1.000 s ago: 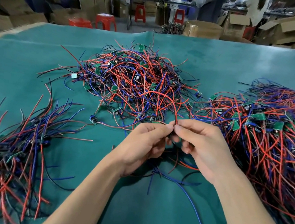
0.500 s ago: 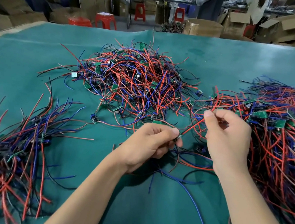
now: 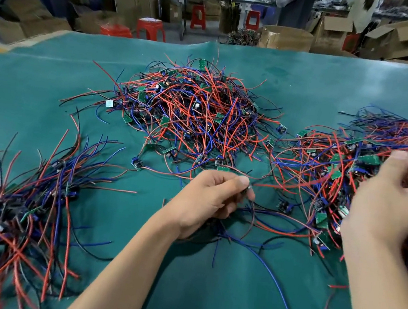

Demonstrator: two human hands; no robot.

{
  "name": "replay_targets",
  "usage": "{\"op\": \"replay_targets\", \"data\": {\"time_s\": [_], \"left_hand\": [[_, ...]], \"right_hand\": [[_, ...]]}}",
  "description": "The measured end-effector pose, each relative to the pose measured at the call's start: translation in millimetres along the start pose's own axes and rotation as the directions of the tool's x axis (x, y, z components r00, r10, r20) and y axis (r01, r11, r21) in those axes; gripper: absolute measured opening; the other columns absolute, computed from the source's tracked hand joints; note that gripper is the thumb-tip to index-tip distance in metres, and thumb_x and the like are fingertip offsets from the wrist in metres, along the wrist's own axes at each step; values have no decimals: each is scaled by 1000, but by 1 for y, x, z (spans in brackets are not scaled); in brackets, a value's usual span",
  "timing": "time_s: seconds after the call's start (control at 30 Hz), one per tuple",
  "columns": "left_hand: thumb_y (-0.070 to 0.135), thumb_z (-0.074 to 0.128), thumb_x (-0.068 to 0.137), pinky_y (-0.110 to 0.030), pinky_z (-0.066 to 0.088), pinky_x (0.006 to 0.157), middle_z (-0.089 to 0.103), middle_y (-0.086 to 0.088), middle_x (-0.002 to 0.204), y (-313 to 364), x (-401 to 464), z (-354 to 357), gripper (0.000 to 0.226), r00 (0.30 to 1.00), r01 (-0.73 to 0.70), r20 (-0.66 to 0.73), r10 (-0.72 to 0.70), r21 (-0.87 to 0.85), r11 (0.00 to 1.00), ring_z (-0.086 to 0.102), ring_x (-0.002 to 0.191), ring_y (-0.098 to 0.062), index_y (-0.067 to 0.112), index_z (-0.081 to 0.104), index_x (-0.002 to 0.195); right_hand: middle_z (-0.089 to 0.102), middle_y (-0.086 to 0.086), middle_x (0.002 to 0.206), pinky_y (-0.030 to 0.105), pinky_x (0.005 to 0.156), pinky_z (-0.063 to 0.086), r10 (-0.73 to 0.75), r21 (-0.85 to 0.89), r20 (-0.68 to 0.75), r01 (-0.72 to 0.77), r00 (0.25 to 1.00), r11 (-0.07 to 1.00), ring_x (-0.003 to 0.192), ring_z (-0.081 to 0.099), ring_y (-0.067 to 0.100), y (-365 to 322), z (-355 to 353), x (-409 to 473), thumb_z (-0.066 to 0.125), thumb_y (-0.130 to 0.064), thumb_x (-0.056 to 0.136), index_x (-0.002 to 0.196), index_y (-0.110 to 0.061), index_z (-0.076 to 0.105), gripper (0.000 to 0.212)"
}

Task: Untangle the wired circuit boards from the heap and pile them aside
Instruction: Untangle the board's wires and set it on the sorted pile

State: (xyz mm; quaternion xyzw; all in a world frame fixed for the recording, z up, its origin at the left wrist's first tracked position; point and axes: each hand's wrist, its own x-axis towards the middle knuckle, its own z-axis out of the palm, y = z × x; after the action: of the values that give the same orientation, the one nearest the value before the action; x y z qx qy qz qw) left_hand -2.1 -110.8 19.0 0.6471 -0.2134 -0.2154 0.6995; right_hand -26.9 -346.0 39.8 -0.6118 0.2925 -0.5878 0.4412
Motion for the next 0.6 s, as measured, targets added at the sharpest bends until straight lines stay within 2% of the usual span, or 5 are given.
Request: {"op": "replay_targets", "data": {"time_s": [0.1,0.2,0.3,0.47,0.6], "left_hand": [[18,50,102,-17,32,52,56,-1,82,1,2,-3,24,997,-6,-71,-2,-110,994,46,58,-8,1,68,104],[5,52,100,-17,37,57,59,1,78,-2,2,-1,18,998,-28,-56,20,-144,989,49,62,-7,-3,64,110],[-3,55,96,-20,36,58,59,-4,74,-4,2,-1,16,996,-56,-73,52,-49,997,48,61,-8,-9,64,108],[11,63,95,-17,36,48,65,-3,66,-2,2,1,26,996,5,-93,-8,-31,1000,51,50,-7,15,70,70],[12,62,96,-14,32,43,62,2,58,4,0,2,18,1000,17,14,-17,3,1000,46,45,-5,14,74,82]], "right_hand": [[74,1,80,47,76,56,0,-51,318,17,948,999,73,67,20,-13,4,-26,60,-43,87,86,-20,74,27],[74,-9,75,38,72,57,28,-105,778,87,627,991,69,68,10,-25,10,-69,62,-58,79,86,-25,75,35],[68,-6,69,35,69,51,-78,-18,871,190,485,982,63,60,9,-24,10,-86,66,-57,78,84,-21,72,37],[73,-1,74,41,66,51,-14,63,862,-80,507,995,67,62,9,-23,9,-82,74,-54,70,87,-26,77,33],[67,-14,64,25,60,46,-67,137,747,-55,661,989,59,52,0,-26,8,-70,74,-45,79,79,-27,74,18]]}}
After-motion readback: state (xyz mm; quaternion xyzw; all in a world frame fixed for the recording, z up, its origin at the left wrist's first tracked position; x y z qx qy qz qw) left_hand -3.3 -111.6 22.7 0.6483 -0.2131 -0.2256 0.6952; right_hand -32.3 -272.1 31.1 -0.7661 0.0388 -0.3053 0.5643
